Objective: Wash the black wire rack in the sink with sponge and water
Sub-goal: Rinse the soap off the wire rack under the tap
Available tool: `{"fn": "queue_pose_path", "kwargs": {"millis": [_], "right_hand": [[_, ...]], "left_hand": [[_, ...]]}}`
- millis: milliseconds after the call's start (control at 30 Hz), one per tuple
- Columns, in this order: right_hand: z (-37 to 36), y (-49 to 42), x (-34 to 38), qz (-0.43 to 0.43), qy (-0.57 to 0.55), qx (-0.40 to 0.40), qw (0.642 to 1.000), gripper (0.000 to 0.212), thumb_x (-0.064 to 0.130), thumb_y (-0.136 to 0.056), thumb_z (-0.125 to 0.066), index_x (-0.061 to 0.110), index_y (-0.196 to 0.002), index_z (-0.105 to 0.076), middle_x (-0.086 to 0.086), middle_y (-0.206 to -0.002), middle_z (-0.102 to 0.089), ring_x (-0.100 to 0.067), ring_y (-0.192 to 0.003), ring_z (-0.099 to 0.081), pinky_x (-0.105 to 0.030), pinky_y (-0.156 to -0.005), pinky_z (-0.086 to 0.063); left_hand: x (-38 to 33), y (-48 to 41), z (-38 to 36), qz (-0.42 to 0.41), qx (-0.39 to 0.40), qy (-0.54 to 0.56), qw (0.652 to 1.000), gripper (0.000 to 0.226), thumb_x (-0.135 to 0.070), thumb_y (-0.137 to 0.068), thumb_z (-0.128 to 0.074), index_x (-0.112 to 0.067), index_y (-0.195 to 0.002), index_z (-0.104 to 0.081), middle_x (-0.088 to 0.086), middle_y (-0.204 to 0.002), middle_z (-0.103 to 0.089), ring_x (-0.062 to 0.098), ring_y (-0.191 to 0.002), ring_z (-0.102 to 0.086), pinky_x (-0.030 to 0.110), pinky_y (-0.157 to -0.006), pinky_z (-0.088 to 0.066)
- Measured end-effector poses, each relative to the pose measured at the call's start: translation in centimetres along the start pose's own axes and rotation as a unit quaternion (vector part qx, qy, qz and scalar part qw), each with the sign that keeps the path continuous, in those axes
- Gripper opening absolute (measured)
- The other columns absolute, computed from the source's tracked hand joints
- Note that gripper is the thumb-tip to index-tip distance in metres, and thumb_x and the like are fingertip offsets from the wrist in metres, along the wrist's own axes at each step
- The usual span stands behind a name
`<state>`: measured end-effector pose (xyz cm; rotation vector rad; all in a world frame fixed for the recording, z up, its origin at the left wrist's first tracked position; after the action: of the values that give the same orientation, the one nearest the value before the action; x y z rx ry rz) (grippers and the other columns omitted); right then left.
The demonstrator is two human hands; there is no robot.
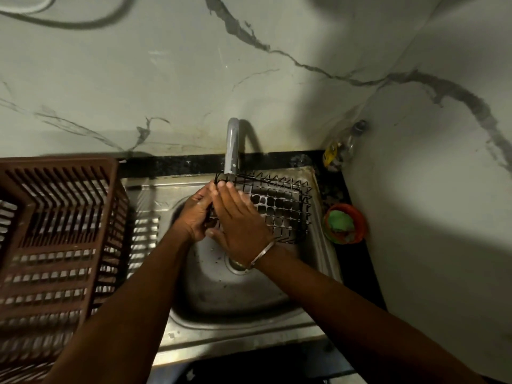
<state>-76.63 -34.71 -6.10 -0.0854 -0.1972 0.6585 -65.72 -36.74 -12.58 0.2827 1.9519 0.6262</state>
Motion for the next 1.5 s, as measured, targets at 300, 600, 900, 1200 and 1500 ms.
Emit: {"fn": "queue_pose_path", "kwargs": {"millis": [300, 600, 900, 1200, 1500], "right_hand": [[0.5, 0.7, 0.7, -0.031, 0.014, -0.03, 0.999, 0.081, 0.061, -0.108, -0.03, 0.006, -0.166, -0.018, -0.016, -0.175, -0.01, -0.03, -0.163, -0.003, -0.05, -0.132, -0.008], [-1.1, 1.9, 1.6, 0.002, 0.002, -0.024, 1.0, 0.088, 0.063, -0.106, -0.039, 0.004, -0.166, -0.017, -0.018, -0.175, -0.006, -0.033, -0.163, 0.0, -0.054, -0.131, -0.012], [-1.8, 2.6, 1.6, -0.054, -0.017, -0.028, 0.998, 0.086, 0.064, -0.106, -0.036, 0.007, -0.167, -0.013, -0.015, -0.176, -0.001, -0.03, -0.163, 0.005, -0.052, -0.132, -0.008], [-1.8, 3.3, 3.2, 0.005, 0.0, -0.045, 0.999, 0.087, 0.063, -0.105, -0.039, 0.004, -0.166, -0.019, -0.017, -0.175, -0.007, -0.034, -0.163, 0.0, -0.055, -0.13, -0.011], [-1.6, 2.5, 2.6, -0.046, -0.01, -0.048, 0.998, 0.085, 0.063, -0.106, -0.033, 0.004, -0.165, -0.021, -0.017, -0.175, -0.008, -0.033, -0.163, -0.001, -0.052, -0.131, -0.008]], "left_hand": [[-0.2, -1.2, -0.6, 0.012, 0.014, 0.017, 1.0, 0.036, -0.039, -0.104, -0.064, -0.015, -0.129, -0.072, 0.007, -0.113, -0.08, 0.021, -0.098, -0.078, 0.033, -0.076, -0.064], [0.8, -2.1, 0.1, 0.026, 0.023, 0.013, 0.999, 0.054, -0.05, -0.092, -0.073, -0.017, -0.135, -0.068, 0.006, -0.111, -0.078, 0.027, -0.109, -0.071, 0.042, -0.089, -0.059], [1.2, -1.3, 1.1, 0.013, 0.0, -0.005, 1.0, 0.055, -0.059, -0.1, -0.061, -0.019, -0.136, -0.068, 0.014, -0.13, -0.074, 0.034, -0.125, -0.069, 0.05, -0.102, -0.054], [1.9, 0.5, 2.0, 0.007, -0.033, 0.05, 0.998, 0.046, -0.053, -0.106, -0.055, -0.015, -0.127, -0.069, 0.013, -0.115, -0.08, 0.03, -0.107, -0.077, 0.043, -0.087, -0.063], [2.5, -0.4, 3.3, 0.003, -0.091, 0.05, 0.995, 0.066, -0.074, -0.097, -0.054, -0.022, -0.135, -0.071, 0.008, -0.121, -0.079, 0.03, -0.117, -0.074, 0.048, -0.098, -0.06]]}}
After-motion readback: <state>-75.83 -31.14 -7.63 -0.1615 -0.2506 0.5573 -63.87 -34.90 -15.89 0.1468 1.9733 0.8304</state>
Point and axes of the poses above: each hand's wrist, its own y-axis away from the middle knuckle, its own z-axis out of the back of the hand, x = y × z, the point moved 9 cm from there along -y, towards the middle knuckle
